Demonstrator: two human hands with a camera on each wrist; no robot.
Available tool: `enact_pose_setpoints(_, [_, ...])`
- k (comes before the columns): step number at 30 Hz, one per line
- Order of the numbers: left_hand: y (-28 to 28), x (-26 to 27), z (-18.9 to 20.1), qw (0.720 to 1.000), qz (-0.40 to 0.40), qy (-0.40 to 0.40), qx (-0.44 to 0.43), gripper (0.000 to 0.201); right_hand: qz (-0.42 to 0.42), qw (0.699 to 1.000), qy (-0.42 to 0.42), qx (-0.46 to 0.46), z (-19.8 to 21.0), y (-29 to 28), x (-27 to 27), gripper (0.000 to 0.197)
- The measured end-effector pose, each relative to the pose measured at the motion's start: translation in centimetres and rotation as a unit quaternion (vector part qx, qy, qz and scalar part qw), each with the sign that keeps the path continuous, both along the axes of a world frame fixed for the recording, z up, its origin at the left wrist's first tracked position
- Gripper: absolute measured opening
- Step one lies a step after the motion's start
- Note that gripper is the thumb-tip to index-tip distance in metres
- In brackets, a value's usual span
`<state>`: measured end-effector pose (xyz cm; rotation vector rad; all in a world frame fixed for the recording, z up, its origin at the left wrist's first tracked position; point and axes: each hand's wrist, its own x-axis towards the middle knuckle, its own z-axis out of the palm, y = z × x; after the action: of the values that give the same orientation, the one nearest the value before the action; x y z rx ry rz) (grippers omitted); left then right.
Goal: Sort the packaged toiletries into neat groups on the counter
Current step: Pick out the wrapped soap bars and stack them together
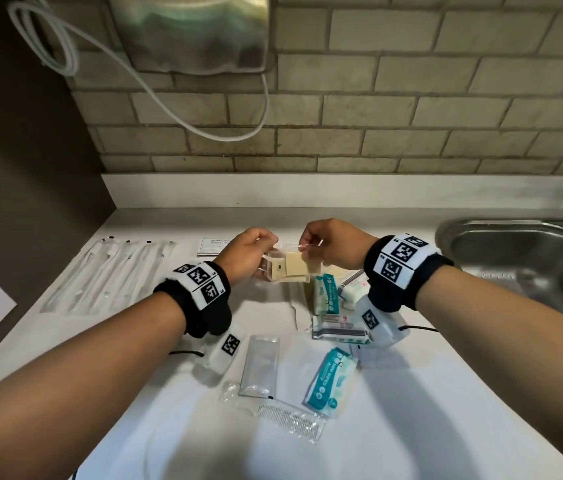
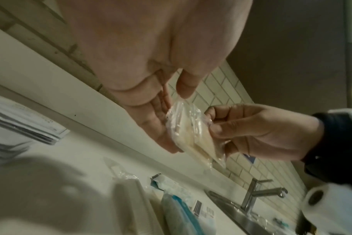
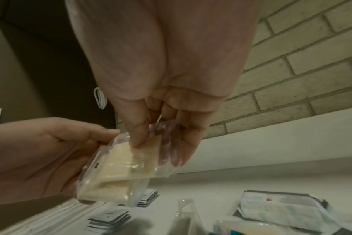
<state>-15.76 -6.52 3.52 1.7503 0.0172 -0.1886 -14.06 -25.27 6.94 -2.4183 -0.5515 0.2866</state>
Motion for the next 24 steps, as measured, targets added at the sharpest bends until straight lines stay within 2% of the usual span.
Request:
enact_pose_setpoints(2, [0.0, 0.1, 0.0, 0.998, -0.016, 0.037, -0.046, 0.017, -0.011, 0.999, 0.021, 0.026, 0.0, -0.5, 0.1, 0.010])
enact_pose_setpoints(4, [-0.1, 0.2, -0.3, 0.997, -0.046, 0.050, -0.028, 0.009, -0.014, 0.999, 0.028, 0.034, 0.0, -0.9, 0.4, 0.014])
enact_pose_setpoints(7, [-0.4, 0.2, -0.7, 0.996, -0.077, 0.049, -0.024, 0.020, -0.022, 0.998, 0.032, 0.043, 0.0, -1.1, 0.7, 0.011])
enact_pose_setpoints(10, [-0.8, 0.3, -0.6, 0.992, -0.091, 0.064, -0.054, 0.019, -0.032, 0.999, 0.013, 0.032, 0.0, -1.1, 1.0, 0.007])
enact_pose_setpoints(13, [-1.1, 0.4, -0.5, 0.991, -0.099, 0.071, -0.062, 0.022, -0.024, 1.000, -0.006, 0.006, 0.2, -0.9, 1.6, 0.012])
enact_pose_setpoints(17, [-1.7, 0.8, -0.2, 0.992, -0.085, 0.062, -0.070, 0.026, -0.027, 0.999, 0.028, 0.023, 0.4, -0.6, 1.9, 0.023])
enact_pose_setpoints(21, [-1.9, 1.2, -0.1, 0.994, -0.084, 0.059, -0.045, 0.034, -0.028, 0.999, 0.039, 0.004, 0.9, -0.4, 2.1, 0.020])
enact_pose_setpoints(24, [-1.5, 1.5, -0.5, 0.995, -0.091, 0.043, -0.029, 0.032, -0.039, 0.998, 0.056, -0.007, 1.1, -0.6, 2.5, 0.015])
